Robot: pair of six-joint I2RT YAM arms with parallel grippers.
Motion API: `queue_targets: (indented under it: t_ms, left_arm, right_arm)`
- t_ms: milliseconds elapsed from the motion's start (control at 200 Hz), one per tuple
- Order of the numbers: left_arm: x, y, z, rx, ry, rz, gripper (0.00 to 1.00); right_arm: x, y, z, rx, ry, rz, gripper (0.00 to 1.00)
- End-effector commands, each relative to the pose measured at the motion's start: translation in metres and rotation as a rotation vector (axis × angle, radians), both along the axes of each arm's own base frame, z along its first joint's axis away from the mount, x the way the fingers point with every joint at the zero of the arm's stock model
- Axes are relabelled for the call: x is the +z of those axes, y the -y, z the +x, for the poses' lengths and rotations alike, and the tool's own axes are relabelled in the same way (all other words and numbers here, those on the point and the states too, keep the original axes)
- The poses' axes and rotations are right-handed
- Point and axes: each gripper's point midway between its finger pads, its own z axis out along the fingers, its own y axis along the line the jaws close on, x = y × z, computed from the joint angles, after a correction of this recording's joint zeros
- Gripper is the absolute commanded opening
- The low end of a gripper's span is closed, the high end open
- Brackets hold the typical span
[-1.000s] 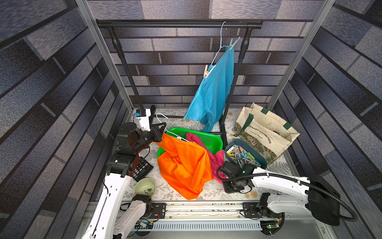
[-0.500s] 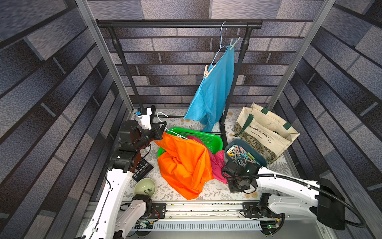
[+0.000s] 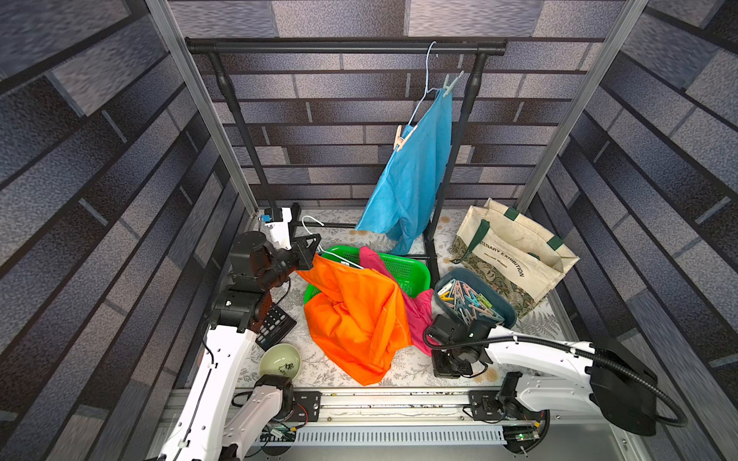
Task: Use clothespins to secure the t-shirt on both sides of the hanger
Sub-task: Adjust the clothespin at the center of the board.
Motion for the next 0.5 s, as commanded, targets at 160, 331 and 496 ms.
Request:
queue_targets:
  t_ms: [160, 331, 496]
  left_arm:
    - [0.017, 0.0, -0.003, -0.004, 0.046, -0.011, 0.0]
    - [0.017, 0.0, -0.001, -0.004, 0.046, -0.021, 0.0]
    - [0.018, 0.0, -0.002, -0.004, 0.047, -0.015, 0.0]
  right_arm:
    - [0.003, 0.061, 0.028, -0.057, 0.051, -0.193, 0.0]
    - [0.012, 0.066, 0.045, -0.101, 0.073, -0.169, 0.0]
    - [0.031, 0.05, 0.053, -0.127, 0.095, -0.078, 0.01]
